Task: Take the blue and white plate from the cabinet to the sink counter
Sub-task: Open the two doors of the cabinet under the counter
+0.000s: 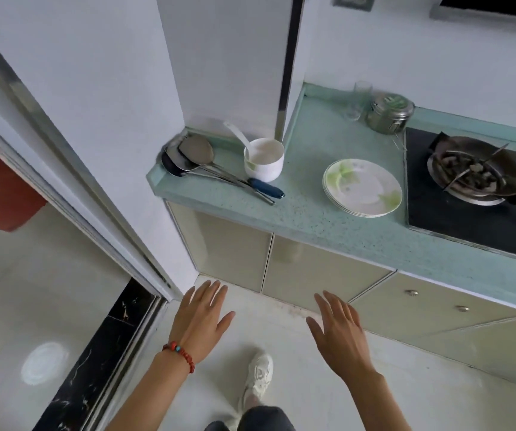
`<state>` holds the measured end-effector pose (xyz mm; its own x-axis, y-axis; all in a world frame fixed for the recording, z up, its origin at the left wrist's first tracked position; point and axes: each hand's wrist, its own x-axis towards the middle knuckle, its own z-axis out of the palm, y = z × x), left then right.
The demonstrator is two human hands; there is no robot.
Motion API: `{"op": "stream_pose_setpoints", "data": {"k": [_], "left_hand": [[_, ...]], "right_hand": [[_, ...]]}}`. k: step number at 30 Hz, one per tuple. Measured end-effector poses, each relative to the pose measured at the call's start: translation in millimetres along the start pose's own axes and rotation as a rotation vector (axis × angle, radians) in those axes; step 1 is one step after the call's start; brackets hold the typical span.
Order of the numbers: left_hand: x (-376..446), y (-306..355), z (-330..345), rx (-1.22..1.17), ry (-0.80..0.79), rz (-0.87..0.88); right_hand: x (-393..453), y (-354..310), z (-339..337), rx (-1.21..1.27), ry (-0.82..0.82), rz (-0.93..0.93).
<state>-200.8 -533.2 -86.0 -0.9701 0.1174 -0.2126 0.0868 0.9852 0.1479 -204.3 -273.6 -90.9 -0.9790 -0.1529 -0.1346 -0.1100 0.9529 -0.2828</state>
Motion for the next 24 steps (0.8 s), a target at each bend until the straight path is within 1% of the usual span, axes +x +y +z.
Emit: {"op": "stream_pose_setpoints", "data": {"k": [8, 13, 16, 18, 19, 20, 22, 24], "left_hand": [[85, -7, 3, 0.001, -0.014, 0.048], [133, -12, 5, 0.023, -0.037, 0.098], [161, -14, 18, -0.04, -0.044, 0.122], [177, -14, 38, -0.201, -0.016, 0.118], [185, -13, 48, -0.338, -0.002, 0.067], [192, -11, 56, -0.514, -0.01, -0.02], [210, -6, 69, -0.882, -0.031, -0.218], [230, 2, 75, -1.178, -0.049, -0.376]], "right_hand": [[76, 13, 9, 0.089, -0.002, 0.113], [117, 12, 29, 0.077, -0.073, 0.106], [140, 8, 47, 0.127, -0.074, 0.124], [153, 6, 61, 0.214, -0.058, 0.157], [160, 4, 68, 0.315, -0.041, 0.215], [168, 2, 74, 0.464, -0.019, 0.313], [185, -4, 84, 0.851, 0.03, 0.562], [204, -12, 94, 1.224, 0.097, 0.741]]}}
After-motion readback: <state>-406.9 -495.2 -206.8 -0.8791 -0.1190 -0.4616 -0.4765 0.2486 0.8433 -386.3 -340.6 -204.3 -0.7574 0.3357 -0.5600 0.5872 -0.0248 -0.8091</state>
